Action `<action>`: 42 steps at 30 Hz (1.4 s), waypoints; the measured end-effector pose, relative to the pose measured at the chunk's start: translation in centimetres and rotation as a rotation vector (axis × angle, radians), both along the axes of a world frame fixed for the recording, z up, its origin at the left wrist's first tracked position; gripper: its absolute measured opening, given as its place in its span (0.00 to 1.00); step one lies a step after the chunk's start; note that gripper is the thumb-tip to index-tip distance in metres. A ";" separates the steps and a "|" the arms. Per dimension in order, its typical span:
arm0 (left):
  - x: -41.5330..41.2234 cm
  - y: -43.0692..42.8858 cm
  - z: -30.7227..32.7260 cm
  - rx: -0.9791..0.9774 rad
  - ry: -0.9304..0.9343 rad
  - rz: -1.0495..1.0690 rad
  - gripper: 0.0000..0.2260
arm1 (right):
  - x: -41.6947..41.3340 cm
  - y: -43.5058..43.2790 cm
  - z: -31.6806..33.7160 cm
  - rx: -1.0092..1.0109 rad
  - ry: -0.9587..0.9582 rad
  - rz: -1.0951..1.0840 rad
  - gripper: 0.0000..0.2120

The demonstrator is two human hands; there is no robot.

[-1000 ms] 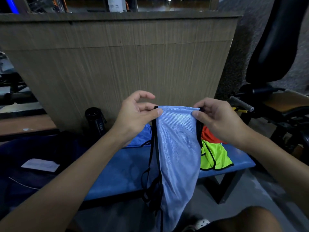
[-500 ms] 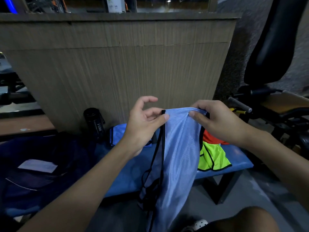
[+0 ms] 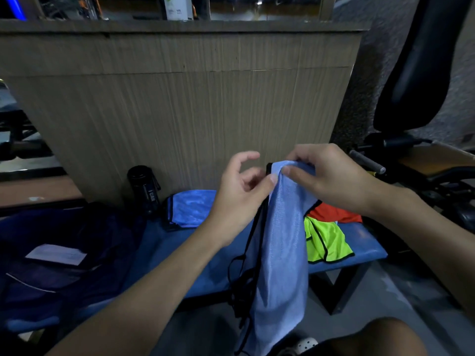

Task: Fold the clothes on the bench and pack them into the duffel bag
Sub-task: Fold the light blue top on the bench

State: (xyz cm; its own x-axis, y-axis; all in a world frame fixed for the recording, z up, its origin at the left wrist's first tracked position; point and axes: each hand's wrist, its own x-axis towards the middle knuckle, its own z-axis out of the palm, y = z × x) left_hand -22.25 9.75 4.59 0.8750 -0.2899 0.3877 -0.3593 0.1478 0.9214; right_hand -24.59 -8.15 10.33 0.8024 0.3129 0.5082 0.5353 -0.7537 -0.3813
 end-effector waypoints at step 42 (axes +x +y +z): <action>6.1 10.8 -2.6 0.781 -0.227 0.239 0.12 | 4.0 -4.3 -5.5 0.366 -0.143 -0.379 0.21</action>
